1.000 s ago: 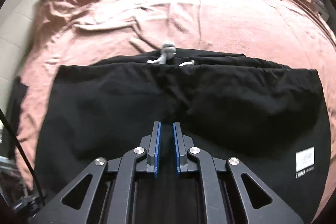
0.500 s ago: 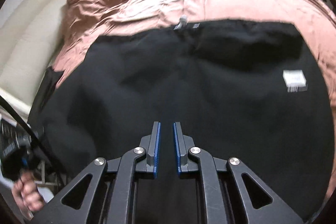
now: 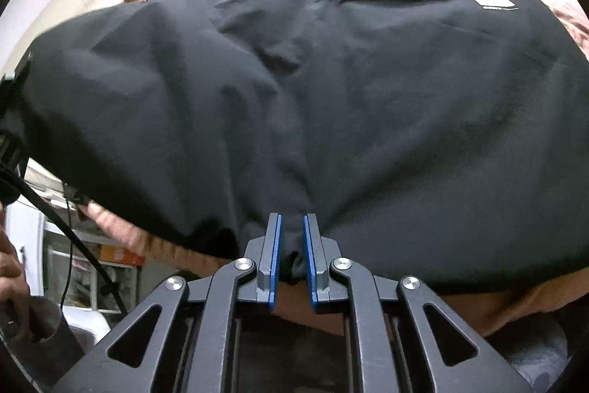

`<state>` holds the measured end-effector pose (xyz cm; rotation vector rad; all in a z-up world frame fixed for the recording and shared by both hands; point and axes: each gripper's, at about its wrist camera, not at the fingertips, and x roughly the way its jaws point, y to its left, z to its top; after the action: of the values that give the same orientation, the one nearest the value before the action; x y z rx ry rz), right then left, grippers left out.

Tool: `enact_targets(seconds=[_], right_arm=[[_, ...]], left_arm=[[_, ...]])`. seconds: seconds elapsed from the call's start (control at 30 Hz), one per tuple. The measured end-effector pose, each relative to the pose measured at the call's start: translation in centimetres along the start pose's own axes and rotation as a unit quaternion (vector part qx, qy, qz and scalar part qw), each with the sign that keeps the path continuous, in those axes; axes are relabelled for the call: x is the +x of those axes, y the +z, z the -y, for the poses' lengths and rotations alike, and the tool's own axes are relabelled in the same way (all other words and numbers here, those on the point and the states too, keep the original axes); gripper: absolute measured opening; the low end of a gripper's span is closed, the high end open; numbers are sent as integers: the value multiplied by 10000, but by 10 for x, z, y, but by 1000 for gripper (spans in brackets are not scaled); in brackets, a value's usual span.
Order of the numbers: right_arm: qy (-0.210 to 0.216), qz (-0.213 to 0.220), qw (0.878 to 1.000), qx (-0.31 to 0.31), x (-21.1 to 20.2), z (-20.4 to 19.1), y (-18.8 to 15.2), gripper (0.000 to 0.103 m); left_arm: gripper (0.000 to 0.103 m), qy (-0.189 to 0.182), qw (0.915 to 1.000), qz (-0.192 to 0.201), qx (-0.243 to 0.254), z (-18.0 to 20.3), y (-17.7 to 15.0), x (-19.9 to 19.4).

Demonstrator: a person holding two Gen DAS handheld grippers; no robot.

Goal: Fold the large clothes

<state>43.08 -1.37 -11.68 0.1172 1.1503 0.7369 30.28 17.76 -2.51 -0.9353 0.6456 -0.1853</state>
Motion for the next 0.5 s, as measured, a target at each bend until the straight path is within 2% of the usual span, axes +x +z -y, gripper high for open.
enact_targets(seconds=[0.2,0.4,0.43,0.5], right_arm=[[62,445,9987,252,-38,27,4,9],[207,910,9929,734,-83,77,1,10],[211,984,9916,807,-91,80,-9,14],[221,1164,9882,976,-106,95,-16,45]], left_arm=[[12,-107,9987,-270,422,47,-2,32],[12,-118,9953,-600,746,83,-15,70],[12,-120,9947,-647,786,87,-18,75],[12,-128,9927,-801,893,97,-24,92]])
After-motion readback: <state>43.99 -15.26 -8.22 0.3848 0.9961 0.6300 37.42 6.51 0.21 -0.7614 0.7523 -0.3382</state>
